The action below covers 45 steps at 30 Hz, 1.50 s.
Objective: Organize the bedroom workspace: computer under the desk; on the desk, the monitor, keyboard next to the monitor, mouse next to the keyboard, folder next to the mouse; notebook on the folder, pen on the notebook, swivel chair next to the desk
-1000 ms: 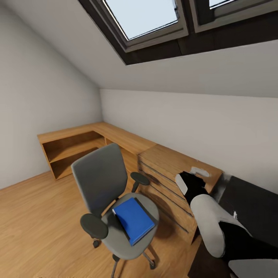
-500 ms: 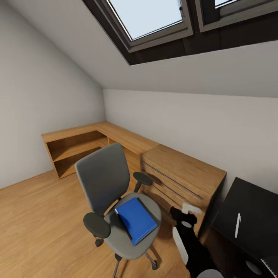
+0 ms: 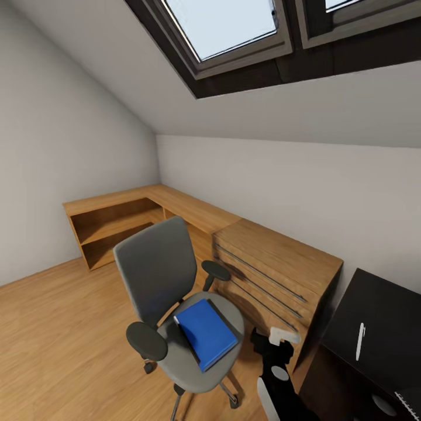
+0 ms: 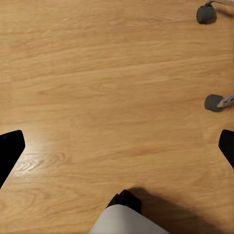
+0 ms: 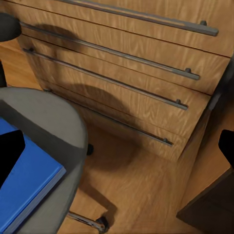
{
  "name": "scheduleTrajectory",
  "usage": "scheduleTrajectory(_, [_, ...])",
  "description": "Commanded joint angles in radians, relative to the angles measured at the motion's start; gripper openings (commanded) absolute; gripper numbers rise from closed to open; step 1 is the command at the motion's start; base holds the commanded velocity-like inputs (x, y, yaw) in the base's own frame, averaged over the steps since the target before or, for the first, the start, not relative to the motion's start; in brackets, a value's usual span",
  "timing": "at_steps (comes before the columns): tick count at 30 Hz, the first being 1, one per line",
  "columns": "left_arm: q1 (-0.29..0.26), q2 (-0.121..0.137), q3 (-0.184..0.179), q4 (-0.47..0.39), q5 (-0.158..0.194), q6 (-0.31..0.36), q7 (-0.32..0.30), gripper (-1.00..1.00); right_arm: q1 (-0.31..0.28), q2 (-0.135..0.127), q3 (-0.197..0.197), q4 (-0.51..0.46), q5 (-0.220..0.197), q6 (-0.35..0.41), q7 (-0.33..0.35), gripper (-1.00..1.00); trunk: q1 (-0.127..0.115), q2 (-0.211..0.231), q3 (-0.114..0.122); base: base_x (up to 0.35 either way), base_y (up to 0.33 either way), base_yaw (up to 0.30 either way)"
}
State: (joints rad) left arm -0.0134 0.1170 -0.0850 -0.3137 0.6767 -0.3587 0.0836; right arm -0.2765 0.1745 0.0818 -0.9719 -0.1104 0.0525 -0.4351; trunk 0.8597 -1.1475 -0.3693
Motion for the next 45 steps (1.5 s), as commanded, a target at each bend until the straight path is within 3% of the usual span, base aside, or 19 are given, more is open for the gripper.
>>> scheduleTrajectory(1, [0.0,0.001,-0.009,-0.001,0.002,-0.004,0.008,1.0,0.0,0.0,0.003,0.001,-0.006,-0.004,-0.006,1.0,0.0,-0.001,-0.001,0.0,0.0,0.0])
scheduleTrajectory(8, [0.0,0.002,-0.009,-0.001,0.001,-0.005,0.007,1.0,0.0,0.0,0.005,0.018,-0.007,-0.044,-0.008,1.0,0.0,-0.001,-0.005,0.0,0.0,0.065])
scheduleTrajectory(33, [0.0,-0.001,-0.013,-0.001,-0.003,-0.008,0.007,1.0,0.0,0.0,0.006,0.022,-0.003,-0.054,-0.004,1.0,0.0,-0.001,-0.031,0.0,0.0,0.145])
scheduleTrajectory(41, [0.0,-0.002,-0.016,-0.001,-0.004,-0.008,0.007,1.0,-0.003,0.0,0.032,0.05,0.005,-0.048,0.005,1.0,0.0,-0.001,-0.032,0.0,0.0,0.012])
scheduleTrajectory(42, [0.0,-0.002,-0.016,-0.001,-0.005,-0.008,0.007,1.0,-0.014,0.0,0.041,0.065,0.006,-0.043,0.013,1.0,0.0,-0.001,-0.032,0.019,0.0,0.002])
scheduleTrajectory(43, [0.0,-0.002,-0.016,-0.001,-0.006,-0.008,0.007,1.0,-0.106,0.0,0.054,0.106,0.006,0.034,0.044,1.0,0.0,-0.001,-0.032,0.179,0.0,0.001])
scheduleTrajectory(45, [0.0,-0.002,-0.016,-0.001,-0.006,-0.008,0.007,1.0,-0.154,0.0,0.055,0.139,0.004,0.081,0.066,1.0,0.0,-0.001,-0.032,0.22,0.0,0.0])
